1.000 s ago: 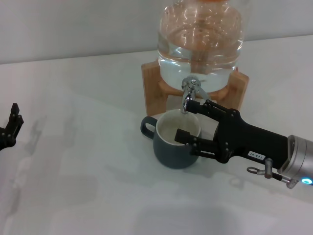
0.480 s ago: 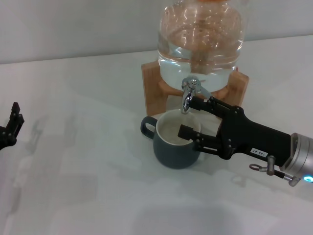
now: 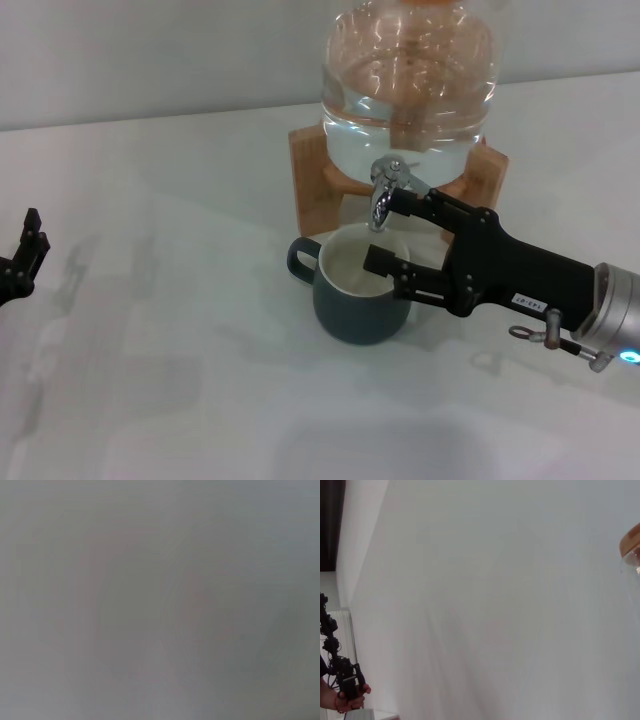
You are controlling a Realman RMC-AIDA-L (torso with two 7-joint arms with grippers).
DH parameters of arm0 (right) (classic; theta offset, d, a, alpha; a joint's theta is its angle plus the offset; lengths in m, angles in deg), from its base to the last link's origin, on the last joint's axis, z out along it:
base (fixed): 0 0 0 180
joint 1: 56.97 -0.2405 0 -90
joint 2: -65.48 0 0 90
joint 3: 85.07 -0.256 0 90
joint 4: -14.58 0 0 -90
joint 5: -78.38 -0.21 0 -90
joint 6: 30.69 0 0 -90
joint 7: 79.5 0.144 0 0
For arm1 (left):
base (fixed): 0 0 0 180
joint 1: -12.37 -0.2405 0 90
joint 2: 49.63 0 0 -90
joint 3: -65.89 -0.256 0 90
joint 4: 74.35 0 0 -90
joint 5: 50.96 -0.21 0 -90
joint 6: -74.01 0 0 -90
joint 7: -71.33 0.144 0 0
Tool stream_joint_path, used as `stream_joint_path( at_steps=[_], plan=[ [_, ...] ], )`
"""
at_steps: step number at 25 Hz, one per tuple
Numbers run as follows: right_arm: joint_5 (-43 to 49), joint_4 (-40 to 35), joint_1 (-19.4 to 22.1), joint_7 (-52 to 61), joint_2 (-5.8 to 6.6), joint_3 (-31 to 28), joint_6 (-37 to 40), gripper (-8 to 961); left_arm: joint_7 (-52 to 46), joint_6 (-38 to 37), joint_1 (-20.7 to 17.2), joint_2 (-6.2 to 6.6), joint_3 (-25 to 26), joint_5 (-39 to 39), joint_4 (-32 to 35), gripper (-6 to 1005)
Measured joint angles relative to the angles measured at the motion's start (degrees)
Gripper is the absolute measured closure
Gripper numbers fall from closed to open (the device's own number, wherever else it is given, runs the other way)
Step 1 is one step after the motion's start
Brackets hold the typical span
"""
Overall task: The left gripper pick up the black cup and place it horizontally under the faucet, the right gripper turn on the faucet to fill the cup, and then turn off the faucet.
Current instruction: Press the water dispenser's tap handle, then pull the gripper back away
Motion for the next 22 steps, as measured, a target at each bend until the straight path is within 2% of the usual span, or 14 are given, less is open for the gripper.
stream_joint_path(
  at_steps=[22],
  plan=[
    [0.33, -0.07, -0.74, -0.10, 0.22, -1.54, -1.14, 98, 0.00, -0.01, 0.10, 0.09, 0.00, 0.00, -0.08, 226]
  ],
)
